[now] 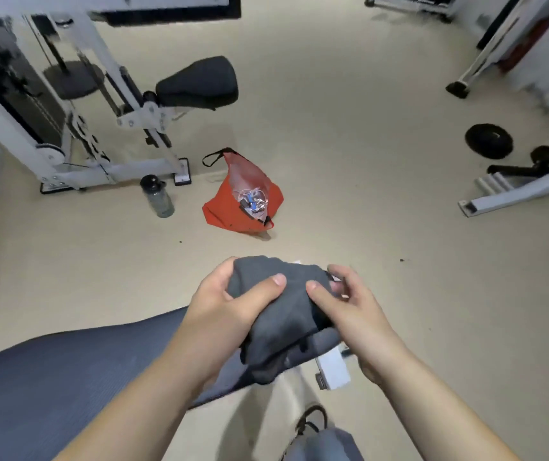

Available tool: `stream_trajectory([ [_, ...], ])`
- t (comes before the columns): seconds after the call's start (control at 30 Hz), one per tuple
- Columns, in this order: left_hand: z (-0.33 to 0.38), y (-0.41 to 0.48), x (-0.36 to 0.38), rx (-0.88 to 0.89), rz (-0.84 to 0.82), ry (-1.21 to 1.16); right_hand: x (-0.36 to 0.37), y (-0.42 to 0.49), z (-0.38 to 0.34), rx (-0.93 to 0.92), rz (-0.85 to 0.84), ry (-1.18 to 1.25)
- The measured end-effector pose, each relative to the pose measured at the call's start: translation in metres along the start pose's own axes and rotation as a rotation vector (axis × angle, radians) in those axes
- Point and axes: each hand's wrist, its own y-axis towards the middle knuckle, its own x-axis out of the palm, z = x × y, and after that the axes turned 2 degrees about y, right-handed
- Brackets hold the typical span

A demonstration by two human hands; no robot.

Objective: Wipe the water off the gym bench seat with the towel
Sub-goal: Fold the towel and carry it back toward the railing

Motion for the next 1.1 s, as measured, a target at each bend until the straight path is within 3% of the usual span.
stream_trajectory([
  [0.07, 0.037, -0.018, 0.045, -0.028, 0.001, 0.002, -0.035, -0.038, -0.034, -0.163, 0.139, -0.07],
  [0.2, 0.085, -0.046, 0.13, -0.116, -0.062, -0.104, -0.103, -0.109, -0.09, -0.311, -0.12, -0.239],
  [0.27, 0.099, -0.056, 0.162, -0.158, -0.12, -0.13, -0.129, -0.128, -0.101, -0.353, -0.125, -0.386],
  [0.37, 0.11, -0.063, 0.199, -0.173, -0.252, -0.114, -0.158, -0.145, -0.104, -0.411, 0.061, -0.394],
  [0.53, 0.118, -0.061, 0.249, -0.198, -0.572, -0.039, -0.21, -0.174, -0.089, -0.37, 0.317, -0.135],
  [0.7, 0.101, -0.087, 0.32, -0.28, -0.979, 0.135, -0.251, -0.242, -0.048, -0.278, 0.599, 0.358],
  [0.83, 0.075, -0.135, 0.391, -0.314, -1.219, 0.321, -0.277, -0.301, -0.006, -0.168, 0.986, 0.592],
  [1.1, -0.015, -0.284, 0.541, -0.066, -1.523, 0.842, -0.355, -0.463, 0.094, -0.043, 1.601, 0.818],
])
